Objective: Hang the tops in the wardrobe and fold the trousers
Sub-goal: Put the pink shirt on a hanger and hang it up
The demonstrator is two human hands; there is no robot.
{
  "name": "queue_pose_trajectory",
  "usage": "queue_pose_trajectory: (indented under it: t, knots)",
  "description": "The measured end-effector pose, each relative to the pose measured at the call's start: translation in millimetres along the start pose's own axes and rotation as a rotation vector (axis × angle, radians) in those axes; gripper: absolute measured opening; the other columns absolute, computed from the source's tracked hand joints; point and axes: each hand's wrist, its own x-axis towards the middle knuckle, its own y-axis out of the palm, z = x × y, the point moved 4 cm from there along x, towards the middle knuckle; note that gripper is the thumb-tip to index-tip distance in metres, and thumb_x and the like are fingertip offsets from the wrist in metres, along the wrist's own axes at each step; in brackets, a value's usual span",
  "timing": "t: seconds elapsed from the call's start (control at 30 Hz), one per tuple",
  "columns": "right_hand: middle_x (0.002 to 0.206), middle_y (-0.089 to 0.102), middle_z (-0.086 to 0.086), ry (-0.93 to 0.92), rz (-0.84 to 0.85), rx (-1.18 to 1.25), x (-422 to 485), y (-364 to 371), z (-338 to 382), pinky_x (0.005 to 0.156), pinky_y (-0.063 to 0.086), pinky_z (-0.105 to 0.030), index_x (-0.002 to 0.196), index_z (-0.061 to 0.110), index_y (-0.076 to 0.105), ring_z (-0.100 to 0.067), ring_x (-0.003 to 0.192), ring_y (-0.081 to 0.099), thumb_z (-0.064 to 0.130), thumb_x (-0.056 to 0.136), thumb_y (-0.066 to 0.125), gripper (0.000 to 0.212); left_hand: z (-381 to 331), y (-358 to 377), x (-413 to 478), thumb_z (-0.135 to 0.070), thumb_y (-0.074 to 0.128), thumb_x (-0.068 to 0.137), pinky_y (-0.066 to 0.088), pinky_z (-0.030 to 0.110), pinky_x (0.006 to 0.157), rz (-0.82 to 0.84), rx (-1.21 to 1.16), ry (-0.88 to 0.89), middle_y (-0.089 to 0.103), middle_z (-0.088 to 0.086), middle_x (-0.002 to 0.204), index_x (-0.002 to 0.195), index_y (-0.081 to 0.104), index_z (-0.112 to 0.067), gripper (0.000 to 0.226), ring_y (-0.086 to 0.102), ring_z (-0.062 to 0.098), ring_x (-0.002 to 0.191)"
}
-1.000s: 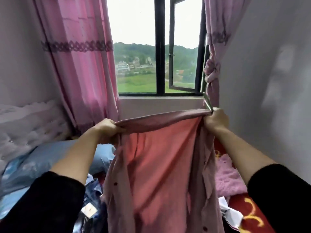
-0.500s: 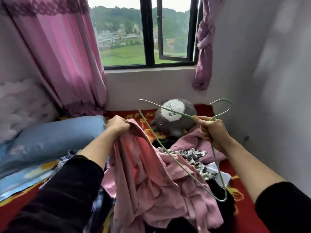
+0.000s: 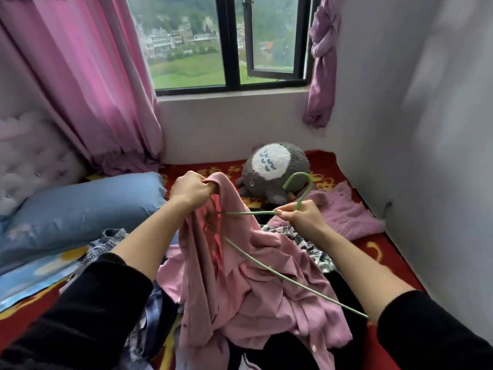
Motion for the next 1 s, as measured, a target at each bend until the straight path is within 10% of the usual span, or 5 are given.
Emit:
queue_pose_trajectory:
  t: [0.3, 0.47, 0.63, 0.83, 1.0]
  knots:
    - [0.054, 0.05, 0.002, -0.086, -0.079, -0.112, 12, 65, 3, 0.055, 0.033, -0.033, 0.059, 0.011, 0.055, -0.013, 0.055, 0.042, 0.01, 0.079, 0.063, 0.021, -22, 13, -46, -0.034, 0.067, 0.08, 0.041, 0.023, 0.06, 0.692, -0.26, 0.196, 0.057, -0.003, 0.076, 0.097, 0.071, -0.017, 0.025, 0.05, 0.01, 0.071]
    - [0.049, 0.051, 0.008, -0.053, 0.021, 0.161, -5, 67, 12, 0.051, 0.036, -0.028, 0.06, 0.018, 0.054, -0.012, 0.052, 0.044, 0.012, 0.073, 0.065, 0.017, 8, 27, -28, -0.045, 0.062, 0.082, 0.032, 0.031, 0.104, 0.399, 0.074, 0.355, 0.051, -0.007, 0.124, 0.126, 0.056, -0.035, 0.046, 0.042, 0.012, 0.121]
    - [0.061, 0.057, -0.017, 0.185, 0.328, 0.619, -20, 71, 4, 0.04, 0.042, -0.02, 0.08, 0.0, 0.059, -0.023, 0.045, 0.052, 0.0, 0.072, 0.039, 0.021, 21, 47, -24, -0.025, 0.043, 0.081, 0.045, 0.04, 0.091, 0.369, 0.248, 0.478, 0.068, -0.005, 0.095, 0.092, 0.069, -0.02, 0.029, 0.059, 0.018, 0.094]
    - [0.068, 0.058, 0.004, 0.066, 0.491, -0.154, -6, 70, -26, 0.053, 0.045, -0.023, 0.089, 0.017, 0.058, -0.005, 0.057, 0.052, 0.02, 0.068, 0.079, 0.03, 10, 41, -43, -0.017, 0.048, 0.085, 0.042, 0.03, 0.073, 0.354, 0.094, 0.614, 0.061, -0.002, 0.079, 0.073, 0.066, -0.018, 0.022, 0.055, 0.014, 0.076]
    - [0.089, 0.055, -0.009, -0.128, 0.122, -0.612, 11, 74, -18, 0.067, 0.04, -0.032, 0.062, 0.026, 0.038, -0.026, 0.081, 0.055, 0.043, 0.088, 0.048, 0.032, 2, 28, -56, -0.021, 0.041, 0.077, 0.047, 0.031, 0.08, 0.331, 0.058, 0.644, 0.069, -0.002, 0.09, 0.092, 0.074, -0.019, 0.036, 0.062, 0.014, 0.086]
